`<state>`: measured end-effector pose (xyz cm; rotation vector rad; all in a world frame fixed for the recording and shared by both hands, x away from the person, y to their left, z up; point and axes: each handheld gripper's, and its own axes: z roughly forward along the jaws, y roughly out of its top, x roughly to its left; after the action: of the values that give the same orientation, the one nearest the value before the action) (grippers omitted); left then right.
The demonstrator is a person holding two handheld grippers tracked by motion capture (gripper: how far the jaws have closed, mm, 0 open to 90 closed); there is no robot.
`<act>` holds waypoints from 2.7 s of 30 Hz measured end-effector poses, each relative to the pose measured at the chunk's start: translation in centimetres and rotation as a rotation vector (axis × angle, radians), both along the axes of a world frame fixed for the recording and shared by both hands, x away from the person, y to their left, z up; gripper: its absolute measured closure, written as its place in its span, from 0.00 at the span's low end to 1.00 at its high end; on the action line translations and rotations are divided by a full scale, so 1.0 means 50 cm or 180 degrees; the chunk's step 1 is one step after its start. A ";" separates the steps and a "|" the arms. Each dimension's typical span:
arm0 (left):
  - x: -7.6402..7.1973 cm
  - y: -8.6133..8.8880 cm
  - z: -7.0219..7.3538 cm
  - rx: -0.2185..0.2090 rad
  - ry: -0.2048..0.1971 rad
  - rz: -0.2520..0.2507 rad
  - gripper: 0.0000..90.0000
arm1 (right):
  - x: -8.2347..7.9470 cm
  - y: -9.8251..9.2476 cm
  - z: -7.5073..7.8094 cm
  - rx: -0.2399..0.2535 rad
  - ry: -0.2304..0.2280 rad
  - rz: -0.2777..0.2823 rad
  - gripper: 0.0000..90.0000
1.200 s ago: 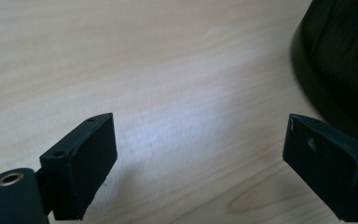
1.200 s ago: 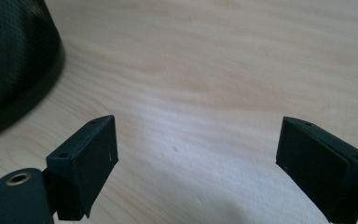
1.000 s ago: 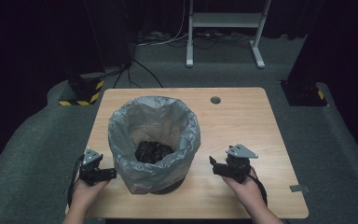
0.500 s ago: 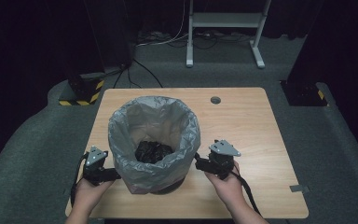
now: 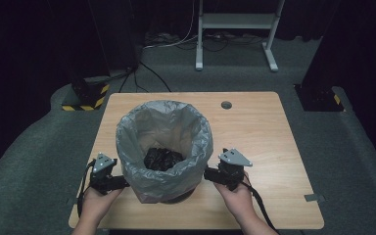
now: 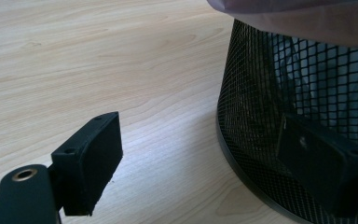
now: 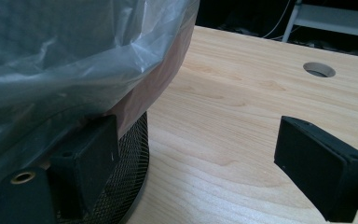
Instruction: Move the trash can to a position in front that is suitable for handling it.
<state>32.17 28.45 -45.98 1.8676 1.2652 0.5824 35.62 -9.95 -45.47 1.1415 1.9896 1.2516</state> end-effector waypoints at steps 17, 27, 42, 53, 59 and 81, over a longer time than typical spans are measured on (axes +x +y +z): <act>0.052 -0.108 0.015 0.0197 0.0038 -0.0190 0.16 | 0.026 -0.087 0.005 0.0004 0.0022 -0.0319 0.18; 0.104 -0.194 0.029 0.0375 0.0076 -0.0274 0.16 | 0.056 -0.153 0.009 0.0042 0.0062 -0.0565 0.21; 0.174 -0.315 0.039 0.0369 0.0127 -0.0433 0.16 | 0.106 -0.268 0.010 0.0174 0.0155 -0.0908 0.22; 0.203 -0.361 0.037 0.0307 0.0141 -0.0522 0.16 | 0.119 -0.320 0.007 0.0219 0.0136 -0.1040 0.23; 0.207 -0.361 0.037 0.0308 0.0148 -0.0523 0.16 | 0.119 -0.321 0.007 0.0230 0.0130 -0.1048 0.24; 0.160 -0.271 -0.003 0.0223 0.0370 -0.0439 0.14 | 0.095 -0.336 -0.010 0.0212 0.0186 -0.0985 0.19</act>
<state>40.18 14.91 -46.11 2.0541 1.1911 0.4551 40.38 -26.76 -45.96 1.4688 1.7382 1.1402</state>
